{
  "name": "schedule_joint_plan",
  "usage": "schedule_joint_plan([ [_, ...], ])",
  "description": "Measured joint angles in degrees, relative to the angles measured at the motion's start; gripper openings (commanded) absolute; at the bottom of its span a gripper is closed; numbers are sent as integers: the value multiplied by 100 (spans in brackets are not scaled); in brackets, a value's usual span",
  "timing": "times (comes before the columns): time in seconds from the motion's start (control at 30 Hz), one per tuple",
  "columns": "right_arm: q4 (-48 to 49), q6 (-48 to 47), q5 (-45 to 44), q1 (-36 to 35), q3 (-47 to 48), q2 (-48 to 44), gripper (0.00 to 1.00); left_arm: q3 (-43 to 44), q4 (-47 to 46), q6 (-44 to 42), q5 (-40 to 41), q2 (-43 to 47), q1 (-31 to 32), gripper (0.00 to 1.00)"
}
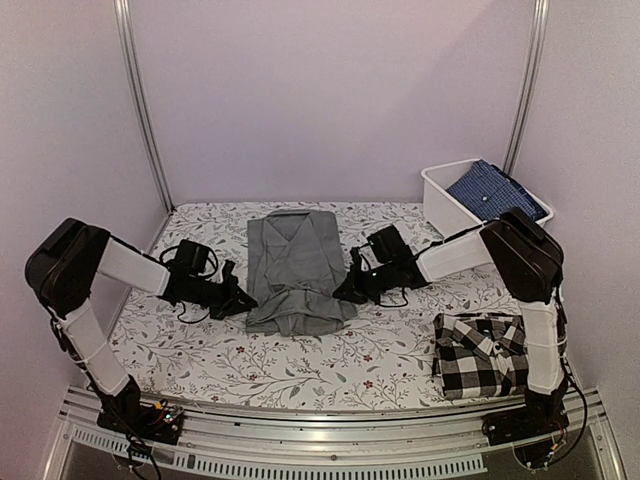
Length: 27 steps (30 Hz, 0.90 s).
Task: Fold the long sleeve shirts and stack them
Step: Move the rectangle-folded shirt to the center of the board, then fold the rectangle-folded shirt at the center of the board.
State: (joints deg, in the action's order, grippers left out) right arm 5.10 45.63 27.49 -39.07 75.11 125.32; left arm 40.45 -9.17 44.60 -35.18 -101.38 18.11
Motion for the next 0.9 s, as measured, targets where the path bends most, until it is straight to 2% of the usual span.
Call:
schedule_joint_plan([
  [0.2,192,155,-131,-372,-1335,-935,0,-1062,-179,337,50,1040,396,1],
  [0.3,177,306,-223,-577,-1788,-1327,10,-1357,-66,435,142,1596,522,16],
  [0.43,118,435,-356,-651,-1912,-1502,29,-1274,190,409,302,1932,551,29],
  [0.47,90,437,-411,-640,-1910,-1539,32,-1202,275,374,341,1941,551,35],
  [0.6,-146,422,-621,-625,-1884,-1757,41,-960,564,177,442,1941,551,45],
  [0.77,-433,256,-872,-656,-1882,-2153,48,-789,892,-68,479,1941,551,49],
  [0.9,-699,-28,-1189,-857,-1880,-2463,48,-739,1187,-251,496,1980,551,49],
])
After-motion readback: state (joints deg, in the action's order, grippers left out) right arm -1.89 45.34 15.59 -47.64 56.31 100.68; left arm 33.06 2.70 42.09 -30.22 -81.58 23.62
